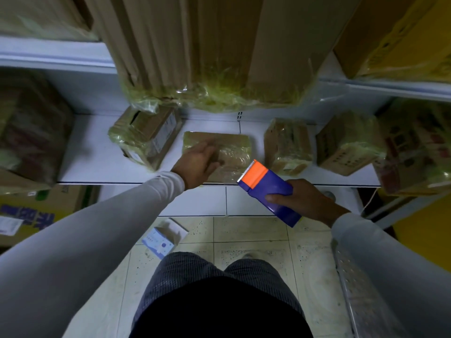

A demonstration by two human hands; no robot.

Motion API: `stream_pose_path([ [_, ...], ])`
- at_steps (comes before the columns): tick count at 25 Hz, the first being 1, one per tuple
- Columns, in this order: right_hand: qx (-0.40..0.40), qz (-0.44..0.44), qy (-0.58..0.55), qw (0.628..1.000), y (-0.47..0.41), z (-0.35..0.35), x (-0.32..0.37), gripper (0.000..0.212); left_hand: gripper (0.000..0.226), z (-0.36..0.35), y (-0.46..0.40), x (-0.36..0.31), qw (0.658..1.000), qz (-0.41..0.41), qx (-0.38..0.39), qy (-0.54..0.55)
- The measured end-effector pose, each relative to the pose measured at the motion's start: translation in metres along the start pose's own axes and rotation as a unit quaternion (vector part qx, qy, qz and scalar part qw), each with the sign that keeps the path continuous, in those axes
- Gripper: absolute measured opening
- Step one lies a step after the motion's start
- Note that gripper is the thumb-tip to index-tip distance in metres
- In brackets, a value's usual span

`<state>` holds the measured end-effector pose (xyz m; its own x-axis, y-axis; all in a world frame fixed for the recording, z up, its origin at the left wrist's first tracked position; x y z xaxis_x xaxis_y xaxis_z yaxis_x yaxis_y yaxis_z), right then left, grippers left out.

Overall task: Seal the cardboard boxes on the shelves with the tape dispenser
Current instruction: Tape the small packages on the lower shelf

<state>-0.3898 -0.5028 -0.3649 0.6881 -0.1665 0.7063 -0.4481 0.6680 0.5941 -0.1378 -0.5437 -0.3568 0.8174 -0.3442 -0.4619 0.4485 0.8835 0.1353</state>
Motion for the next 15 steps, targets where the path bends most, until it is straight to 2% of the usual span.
stream_pose_path([
  [2,0.011,0.023,0.017,1.0,-0.003,0.0,0.013,0.032,0.03,0.008,0.007,-0.009,0.997,-0.043,-0.002,0.063],
  [5,0.038,0.044,0.03,0.998,-0.011,-0.006,0.031,0.034,0.028,0.0,0.013,-0.014,0.975,-0.02,0.053,0.216],
  [7,0.067,0.053,0.032,0.996,-0.015,-0.011,0.039,0.032,0.031,-0.015,0.017,-0.016,0.935,0.012,0.116,0.336],
  [10,0.103,0.067,0.025,0.992,-0.018,-0.018,0.044,0.026,0.034,-0.037,0.03,-0.016,0.854,0.065,0.184,0.482],
  [12,0.12,0.073,0.029,0.99,-0.021,-0.022,0.047,0.028,0.03,-0.044,0.037,-0.012,0.829,0.081,0.182,0.523],
  [15,0.13,0.076,0.04,0.988,-0.026,-0.024,0.049,0.034,0.022,-0.045,0.044,-0.008,0.825,0.088,0.146,0.538],
])
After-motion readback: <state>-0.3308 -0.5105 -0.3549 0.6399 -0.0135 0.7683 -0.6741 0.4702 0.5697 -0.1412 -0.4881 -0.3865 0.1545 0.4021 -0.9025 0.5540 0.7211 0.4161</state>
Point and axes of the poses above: each hand's wrist, its own y-axis away from the middle knuckle, its own z-axis out of the back of the hand, x = y × z, the point moved 8 cm from there along -y, towards the middle knuckle, and after that the axes turned 15 degrees about x, right-handed, at the moved point
